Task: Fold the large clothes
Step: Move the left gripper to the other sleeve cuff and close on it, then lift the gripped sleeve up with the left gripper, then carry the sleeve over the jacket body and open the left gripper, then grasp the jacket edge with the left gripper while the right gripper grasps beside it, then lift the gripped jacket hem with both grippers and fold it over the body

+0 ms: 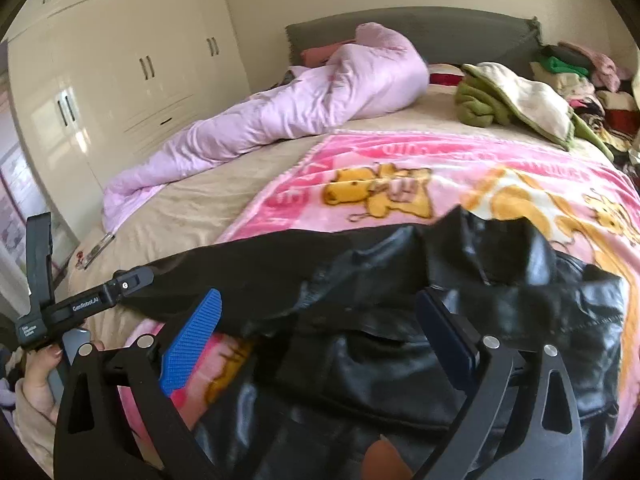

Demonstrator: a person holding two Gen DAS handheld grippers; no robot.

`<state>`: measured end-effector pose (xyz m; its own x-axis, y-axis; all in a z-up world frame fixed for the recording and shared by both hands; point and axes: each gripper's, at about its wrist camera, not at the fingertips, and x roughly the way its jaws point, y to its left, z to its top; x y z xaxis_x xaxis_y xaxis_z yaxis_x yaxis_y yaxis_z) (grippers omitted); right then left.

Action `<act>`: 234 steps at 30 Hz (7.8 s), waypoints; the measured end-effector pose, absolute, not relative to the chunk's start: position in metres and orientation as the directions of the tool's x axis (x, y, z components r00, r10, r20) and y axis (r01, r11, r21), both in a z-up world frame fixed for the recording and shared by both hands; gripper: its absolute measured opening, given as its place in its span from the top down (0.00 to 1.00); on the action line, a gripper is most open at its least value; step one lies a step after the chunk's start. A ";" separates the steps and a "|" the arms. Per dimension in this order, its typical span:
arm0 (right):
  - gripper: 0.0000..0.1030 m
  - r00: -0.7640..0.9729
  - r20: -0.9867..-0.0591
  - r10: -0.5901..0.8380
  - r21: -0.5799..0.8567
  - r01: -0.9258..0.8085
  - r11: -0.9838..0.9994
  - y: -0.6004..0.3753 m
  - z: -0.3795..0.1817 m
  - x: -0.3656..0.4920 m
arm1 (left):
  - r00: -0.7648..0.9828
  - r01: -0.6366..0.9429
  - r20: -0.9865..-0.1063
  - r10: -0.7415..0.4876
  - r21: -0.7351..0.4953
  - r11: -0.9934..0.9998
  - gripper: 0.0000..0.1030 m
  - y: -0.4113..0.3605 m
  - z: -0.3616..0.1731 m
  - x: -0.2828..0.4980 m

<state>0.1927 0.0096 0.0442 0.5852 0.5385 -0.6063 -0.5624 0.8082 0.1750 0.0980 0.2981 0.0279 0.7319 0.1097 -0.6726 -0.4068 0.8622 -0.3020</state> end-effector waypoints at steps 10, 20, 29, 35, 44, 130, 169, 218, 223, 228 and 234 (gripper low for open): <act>0.06 0.521 -0.618 0.589 0.175 -0.639 0.749 0.065 0.038 0.191 | 0.715 -0.501 -0.681 0.161 -0.337 0.797 0.09 0.341 0.023 0.081; 0.06 0.462 -0.641 0.613 0.159 -0.702 0.695 0.108 0.028 0.191 | 0.662 -0.615 -0.719 0.212 -0.360 0.701 0.09 0.383 0.004 0.068; 0.05 0.383 -0.677 0.629 0.184 -0.739 0.648 0.135 0.006 0.185 | 0.621 -0.709 -0.746 0.239 -0.405 0.578 0.09 0.419 -0.018 0.050; 0.05 0.358 -0.680 0.640 0.226 -0.728 0.647 0.135 -0.003 0.181 | 0.605 -0.747 -0.769 0.206 -0.459 0.481 0.09 0.440 -0.040 0.041; 0.05 0.392 -0.705 0.591 0.231 -0.660 0.715 0.105 -0.014 0.179 | 0.657 -0.718 -0.737 0.157 -0.548 0.430 0.09 0.451 -0.072 0.048; 0.05 0.657 -0.643 0.393 0.579 0.081 0.812 -0.297 -0.030 0.174 | 0.597 0.400 -0.739 -0.312 -0.063 0.914 0.35 -0.044 -0.034 0.170; 0.88 0.736 -0.541 0.407 0.332 -0.257 0.907 -0.232 0.033 0.224 | 0.723 0.005 -0.593 -0.354 -0.508 0.861 0.87 0.169 -0.006 0.230; 0.69 0.540 -0.770 0.339 0.263 -0.215 0.940 -0.191 -0.084 0.214 | 0.590 0.031 -0.755 -0.286 -0.332 0.943 0.91 0.135 -0.060 0.240; 0.69 0.551 -0.758 0.349 0.273 -0.218 0.937 -0.190 -0.079 0.214 | 0.599 0.034 -0.747 -0.288 -0.335 0.941 0.90 0.135 -0.056 0.239; 0.67 0.600 -0.707 0.374 0.291 -0.235 0.927 -0.190 -0.055 0.201 | 0.620 0.067 -0.727 -0.295 -0.326 0.943 0.70 0.126 -0.039 0.231; 0.65 0.666 -0.650 0.365 0.283 -0.234 0.930 -0.195 -0.026 0.207 | 0.631 0.142 -0.718 -0.294 -0.266 0.953 0.69 0.099 -0.016 0.215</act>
